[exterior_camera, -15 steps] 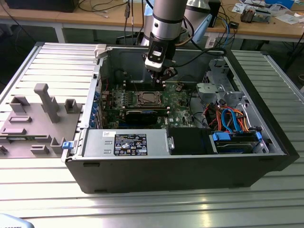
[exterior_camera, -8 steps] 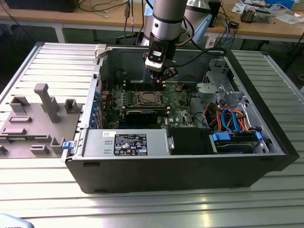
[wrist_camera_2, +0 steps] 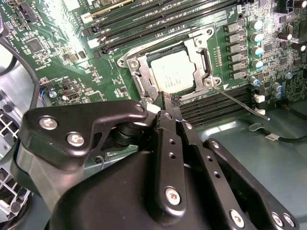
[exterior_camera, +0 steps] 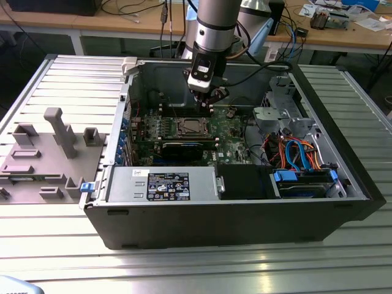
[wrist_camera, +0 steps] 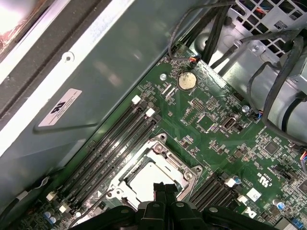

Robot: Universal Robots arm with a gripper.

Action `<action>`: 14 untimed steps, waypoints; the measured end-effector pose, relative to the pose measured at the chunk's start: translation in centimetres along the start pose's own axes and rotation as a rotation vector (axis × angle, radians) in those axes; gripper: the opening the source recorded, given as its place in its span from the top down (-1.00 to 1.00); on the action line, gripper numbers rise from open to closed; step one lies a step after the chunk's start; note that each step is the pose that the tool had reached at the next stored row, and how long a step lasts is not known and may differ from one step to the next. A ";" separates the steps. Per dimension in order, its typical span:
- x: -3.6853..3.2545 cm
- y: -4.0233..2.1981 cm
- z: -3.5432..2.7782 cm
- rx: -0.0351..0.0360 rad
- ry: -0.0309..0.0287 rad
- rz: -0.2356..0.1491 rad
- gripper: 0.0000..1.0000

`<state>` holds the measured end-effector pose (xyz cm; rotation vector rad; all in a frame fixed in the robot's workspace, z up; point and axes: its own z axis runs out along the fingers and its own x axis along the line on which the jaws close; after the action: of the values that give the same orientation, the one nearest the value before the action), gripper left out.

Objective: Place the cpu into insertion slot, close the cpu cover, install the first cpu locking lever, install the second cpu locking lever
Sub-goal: 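Install the first cpu locking lever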

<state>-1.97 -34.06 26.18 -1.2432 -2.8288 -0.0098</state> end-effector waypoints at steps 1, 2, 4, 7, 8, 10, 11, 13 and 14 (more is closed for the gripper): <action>0.00 0.00 0.00 0.0000 0.0000 -0.001 0.79; 0.00 0.00 0.00 0.0001 0.0000 -0.002 0.79; 0.00 0.00 0.00 0.0001 0.0000 -0.004 0.79; 0.00 0.00 0.00 0.0003 -0.0001 -0.007 0.79; 0.00 0.00 0.00 0.0004 -0.0001 -0.010 0.79; 0.00 0.00 0.00 0.0006 -0.0002 -0.013 0.79; 0.00 0.00 0.00 0.0006 -0.0002 -0.014 0.79; 0.00 0.00 0.00 0.0008 -0.0002 -0.018 0.79; 0.00 0.00 0.00 0.0009 -0.0003 -0.019 0.79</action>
<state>-1.97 -34.06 26.17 -1.2165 -2.8403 -0.0091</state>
